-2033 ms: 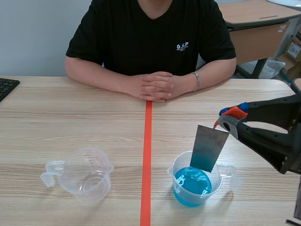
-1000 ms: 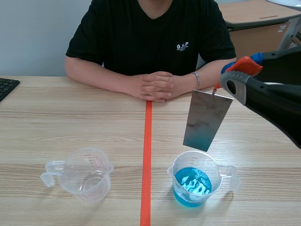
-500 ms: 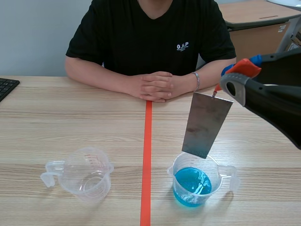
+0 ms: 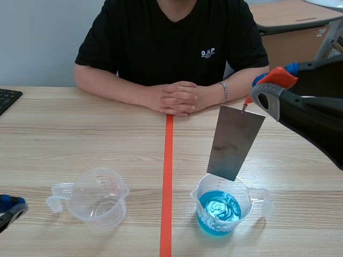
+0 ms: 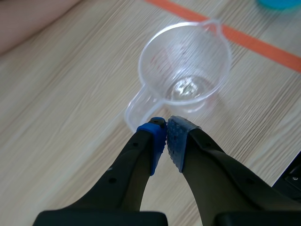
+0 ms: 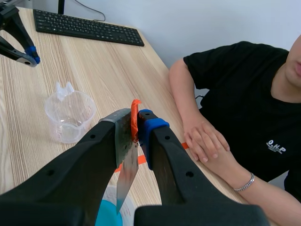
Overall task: Do the redox reaction experiment.
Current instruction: 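Raise the plate and point at it, then lower the plate into the blue solution, then hold the plate still in the solution, then raise the plate and point at it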
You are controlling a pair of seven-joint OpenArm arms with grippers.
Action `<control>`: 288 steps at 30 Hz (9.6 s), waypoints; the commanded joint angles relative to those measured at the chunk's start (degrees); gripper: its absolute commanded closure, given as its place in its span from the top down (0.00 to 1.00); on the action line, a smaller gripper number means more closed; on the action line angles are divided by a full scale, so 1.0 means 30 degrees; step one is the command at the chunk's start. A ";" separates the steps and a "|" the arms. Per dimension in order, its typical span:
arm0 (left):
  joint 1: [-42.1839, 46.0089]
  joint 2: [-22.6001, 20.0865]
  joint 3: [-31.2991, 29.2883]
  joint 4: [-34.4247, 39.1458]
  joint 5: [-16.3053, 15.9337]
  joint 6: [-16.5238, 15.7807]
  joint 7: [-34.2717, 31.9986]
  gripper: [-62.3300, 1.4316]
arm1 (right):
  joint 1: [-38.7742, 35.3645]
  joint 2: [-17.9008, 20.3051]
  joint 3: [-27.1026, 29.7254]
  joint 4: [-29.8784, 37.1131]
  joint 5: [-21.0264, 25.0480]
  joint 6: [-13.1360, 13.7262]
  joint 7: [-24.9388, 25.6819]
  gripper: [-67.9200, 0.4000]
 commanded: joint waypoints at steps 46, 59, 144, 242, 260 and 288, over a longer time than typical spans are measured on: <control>-1.8061 0.6309 1.5992 -0.2492 0.2732 -0.0503 0.6156 0.11 | 0.0117 0.0138 0.0109 0.0262 0.0430 0.0109 0.0277 0.03; -1.8054 0.7089 1.6021 -0.2543 0.2790 -0.1180 0.6317 0.11 | 0.0117 0.0138 0.0109 0.0262 0.0495 0.0109 0.0277 0.03; 0.4845 1.0010 -0.1523 0.2004 0.0707 0.3264 0.2069 0.11 | -0.1115 0.0131 0.0175 0.0262 0.0612 0.0109 0.0146 0.03; 0.5603 1.1249 -0.1523 0.1749 0.0699 0.3177 0.2586 0.11 | 0.4612 -0.0007 -0.5894 -0.8765 -0.4102 0.0109 0.3038 0.03; 0.5603 1.1249 -0.1523 0.1749 0.0699 0.3177 0.2586 0.11 | 0.2470 0.0663 -0.3184 -0.5515 -0.3359 0.0109 0.3235 0.03; 0.5603 1.1249 -0.1523 0.1749 0.0699 0.3177 0.2594 0.11 | 0.0160 0.0780 -0.0459 0.0102 0.0029 0.0109 0.0532 0.03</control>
